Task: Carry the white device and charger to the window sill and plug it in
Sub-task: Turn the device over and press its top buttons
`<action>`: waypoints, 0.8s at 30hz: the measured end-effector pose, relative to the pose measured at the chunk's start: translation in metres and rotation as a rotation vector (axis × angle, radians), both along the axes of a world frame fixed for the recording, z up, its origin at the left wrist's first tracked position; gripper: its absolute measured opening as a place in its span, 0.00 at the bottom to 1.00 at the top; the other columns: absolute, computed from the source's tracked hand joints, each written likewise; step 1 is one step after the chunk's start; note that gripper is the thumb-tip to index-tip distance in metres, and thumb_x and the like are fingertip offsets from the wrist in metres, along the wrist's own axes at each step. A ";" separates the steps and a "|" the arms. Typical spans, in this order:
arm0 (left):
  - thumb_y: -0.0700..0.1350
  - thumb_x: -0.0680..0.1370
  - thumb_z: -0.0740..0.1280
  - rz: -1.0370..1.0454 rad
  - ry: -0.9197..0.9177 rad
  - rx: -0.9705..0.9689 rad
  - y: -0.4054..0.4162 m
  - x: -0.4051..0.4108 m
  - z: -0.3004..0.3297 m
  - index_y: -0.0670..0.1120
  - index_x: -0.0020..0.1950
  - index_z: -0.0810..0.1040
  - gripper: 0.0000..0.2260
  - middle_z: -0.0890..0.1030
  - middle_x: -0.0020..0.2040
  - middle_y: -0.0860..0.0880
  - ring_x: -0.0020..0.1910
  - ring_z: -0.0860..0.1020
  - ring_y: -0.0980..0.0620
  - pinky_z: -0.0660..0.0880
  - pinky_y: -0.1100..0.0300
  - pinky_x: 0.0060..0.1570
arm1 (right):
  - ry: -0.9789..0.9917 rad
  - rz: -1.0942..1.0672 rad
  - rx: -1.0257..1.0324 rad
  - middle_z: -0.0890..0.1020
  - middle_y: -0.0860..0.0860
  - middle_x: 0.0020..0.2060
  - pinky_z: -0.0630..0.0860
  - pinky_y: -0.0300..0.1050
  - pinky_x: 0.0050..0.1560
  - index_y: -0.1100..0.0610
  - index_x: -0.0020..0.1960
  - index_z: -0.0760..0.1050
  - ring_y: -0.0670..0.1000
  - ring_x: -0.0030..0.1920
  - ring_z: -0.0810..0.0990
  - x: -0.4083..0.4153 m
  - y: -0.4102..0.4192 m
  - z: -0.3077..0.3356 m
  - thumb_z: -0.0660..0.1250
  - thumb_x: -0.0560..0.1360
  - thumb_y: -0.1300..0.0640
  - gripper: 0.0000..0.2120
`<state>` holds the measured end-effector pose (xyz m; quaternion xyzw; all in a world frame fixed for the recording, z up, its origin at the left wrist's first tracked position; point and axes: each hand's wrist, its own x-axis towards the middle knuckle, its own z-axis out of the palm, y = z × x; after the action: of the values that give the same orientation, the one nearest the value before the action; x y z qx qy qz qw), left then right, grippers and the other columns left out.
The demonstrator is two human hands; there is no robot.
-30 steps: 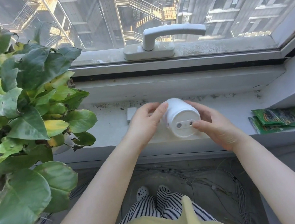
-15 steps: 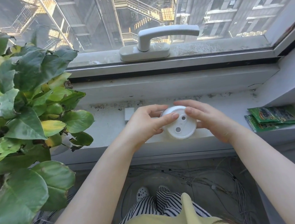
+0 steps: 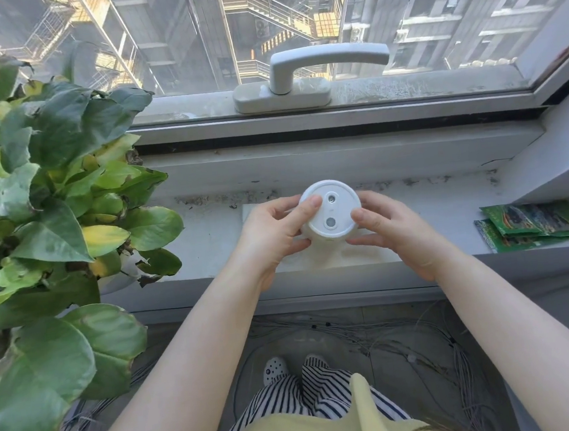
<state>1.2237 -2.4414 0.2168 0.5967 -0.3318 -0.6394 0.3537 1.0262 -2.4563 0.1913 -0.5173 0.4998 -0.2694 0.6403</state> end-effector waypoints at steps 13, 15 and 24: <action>0.49 0.76 0.67 0.012 0.001 -0.027 0.006 -0.008 -0.006 0.49 0.57 0.81 0.12 0.84 0.53 0.55 0.57 0.78 0.62 0.78 0.51 0.59 | -0.053 -0.065 0.063 0.86 0.50 0.54 0.76 0.41 0.62 0.53 0.56 0.81 0.45 0.57 0.82 0.005 0.003 0.001 0.60 0.79 0.50 0.13; 0.50 0.76 0.67 0.025 -0.008 -0.033 0.006 -0.009 -0.009 0.47 0.59 0.81 0.14 0.84 0.54 0.54 0.55 0.78 0.64 0.77 0.51 0.60 | -0.088 -0.084 0.059 0.86 0.49 0.52 0.76 0.37 0.59 0.55 0.55 0.81 0.44 0.56 0.83 0.008 0.003 0.000 0.60 0.79 0.52 0.13; 0.50 0.75 0.68 0.090 -0.045 -0.069 0.005 -0.012 -0.018 0.45 0.60 0.81 0.16 0.85 0.50 0.55 0.52 0.81 0.62 0.78 0.54 0.59 | -0.099 -0.133 0.055 0.85 0.51 0.55 0.75 0.38 0.62 0.59 0.59 0.81 0.45 0.59 0.82 0.009 -0.001 -0.003 0.61 0.80 0.53 0.15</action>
<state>1.2121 -2.4365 0.1987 0.6125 -0.3343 -0.5975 0.3950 1.0357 -2.4577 0.1879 -0.4514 0.5078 -0.3229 0.6589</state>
